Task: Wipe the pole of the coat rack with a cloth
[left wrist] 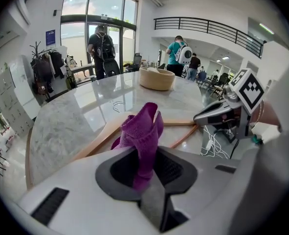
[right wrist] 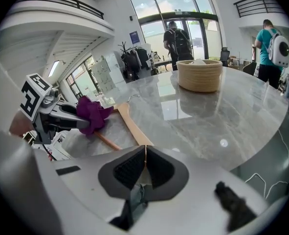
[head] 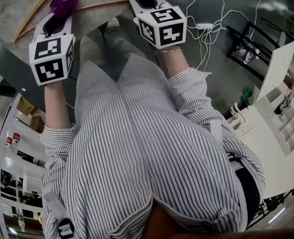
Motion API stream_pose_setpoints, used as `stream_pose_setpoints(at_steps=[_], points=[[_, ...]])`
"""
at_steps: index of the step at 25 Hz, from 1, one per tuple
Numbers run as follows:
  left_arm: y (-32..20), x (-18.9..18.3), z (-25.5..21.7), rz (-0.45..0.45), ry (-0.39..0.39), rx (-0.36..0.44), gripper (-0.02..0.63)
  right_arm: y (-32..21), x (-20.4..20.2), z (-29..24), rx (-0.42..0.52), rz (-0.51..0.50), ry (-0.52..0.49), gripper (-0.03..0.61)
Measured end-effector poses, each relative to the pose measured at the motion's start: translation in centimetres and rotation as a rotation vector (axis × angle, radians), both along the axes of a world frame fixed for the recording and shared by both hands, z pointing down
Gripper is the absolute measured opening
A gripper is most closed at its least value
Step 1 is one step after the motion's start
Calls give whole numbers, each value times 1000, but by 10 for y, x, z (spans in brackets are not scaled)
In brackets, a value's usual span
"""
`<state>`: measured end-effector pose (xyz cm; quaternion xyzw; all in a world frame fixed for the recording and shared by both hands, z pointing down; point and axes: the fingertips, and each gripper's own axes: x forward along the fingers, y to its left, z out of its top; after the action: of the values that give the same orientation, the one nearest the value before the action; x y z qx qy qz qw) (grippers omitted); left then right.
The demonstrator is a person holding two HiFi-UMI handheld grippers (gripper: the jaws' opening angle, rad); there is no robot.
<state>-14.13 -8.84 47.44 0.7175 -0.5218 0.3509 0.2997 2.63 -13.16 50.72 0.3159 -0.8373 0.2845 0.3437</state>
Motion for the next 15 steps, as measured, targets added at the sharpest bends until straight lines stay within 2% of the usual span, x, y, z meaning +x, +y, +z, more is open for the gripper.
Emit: stream_pose_setpoints(at_steps=[3,15], points=[[-3,11,-3,1,31,7,94,-1,1,-2,-1,0,-11,17],[-10,55,-3,80,54,13,94,3,2,-4,-4,-7,-52,17]])
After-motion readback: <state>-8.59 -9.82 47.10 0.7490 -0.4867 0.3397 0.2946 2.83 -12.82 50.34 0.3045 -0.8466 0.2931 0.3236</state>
